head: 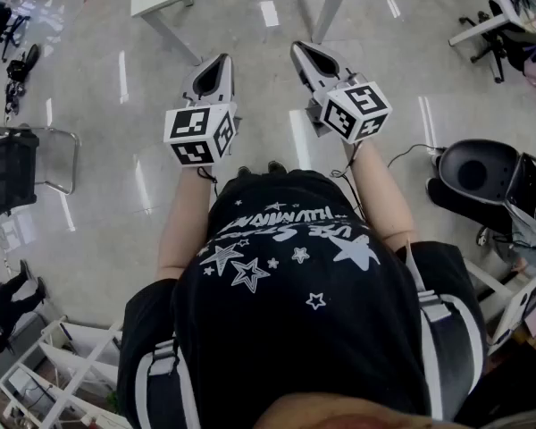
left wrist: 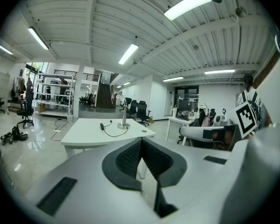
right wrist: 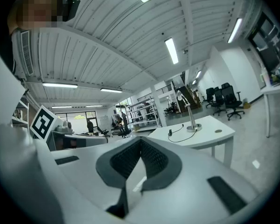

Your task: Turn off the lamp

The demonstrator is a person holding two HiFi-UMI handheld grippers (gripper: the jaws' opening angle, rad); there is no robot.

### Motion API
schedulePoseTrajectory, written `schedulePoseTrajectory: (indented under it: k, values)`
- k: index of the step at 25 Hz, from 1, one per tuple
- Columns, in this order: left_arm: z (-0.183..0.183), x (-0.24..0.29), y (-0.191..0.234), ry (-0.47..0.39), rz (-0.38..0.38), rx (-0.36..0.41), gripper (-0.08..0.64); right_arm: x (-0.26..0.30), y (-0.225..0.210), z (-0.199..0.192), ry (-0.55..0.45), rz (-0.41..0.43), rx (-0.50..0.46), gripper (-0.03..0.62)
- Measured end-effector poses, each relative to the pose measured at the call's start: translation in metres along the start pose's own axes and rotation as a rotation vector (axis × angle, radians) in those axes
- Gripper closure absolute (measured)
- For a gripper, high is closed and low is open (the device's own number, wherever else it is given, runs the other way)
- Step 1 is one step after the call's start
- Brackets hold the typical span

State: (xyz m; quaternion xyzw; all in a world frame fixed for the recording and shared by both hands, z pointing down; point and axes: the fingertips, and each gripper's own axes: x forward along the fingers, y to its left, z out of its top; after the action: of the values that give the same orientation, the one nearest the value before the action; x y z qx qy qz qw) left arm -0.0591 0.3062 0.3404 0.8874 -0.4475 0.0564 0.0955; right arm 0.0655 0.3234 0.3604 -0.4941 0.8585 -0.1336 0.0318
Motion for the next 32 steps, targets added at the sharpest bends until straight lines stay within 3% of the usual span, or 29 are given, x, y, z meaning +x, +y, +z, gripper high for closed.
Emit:
schedulePoseTrajectory:
  k: [10,19,29,32]
  values:
    - [-0.009,0.012,0.002,0.013,0.082,-0.027,0.551,0.006,-0.031,-0.014,0.048,0.038,0.041,0.586]
    - [-0.005,0.035,0.054,-0.001,0.109,-0.048,0.551,0.059,-0.030,-0.014,0.072,0.058,0.016,0.588]
    - [0.022,0.106,0.125,-0.011,0.063,-0.055,0.551,0.150,-0.059,0.006,0.080,0.018,0.001,0.588]
    - [0.023,0.128,0.151,0.021,0.078,-0.044,0.551,0.177,-0.068,0.011,0.080,-0.001,0.002,0.586]
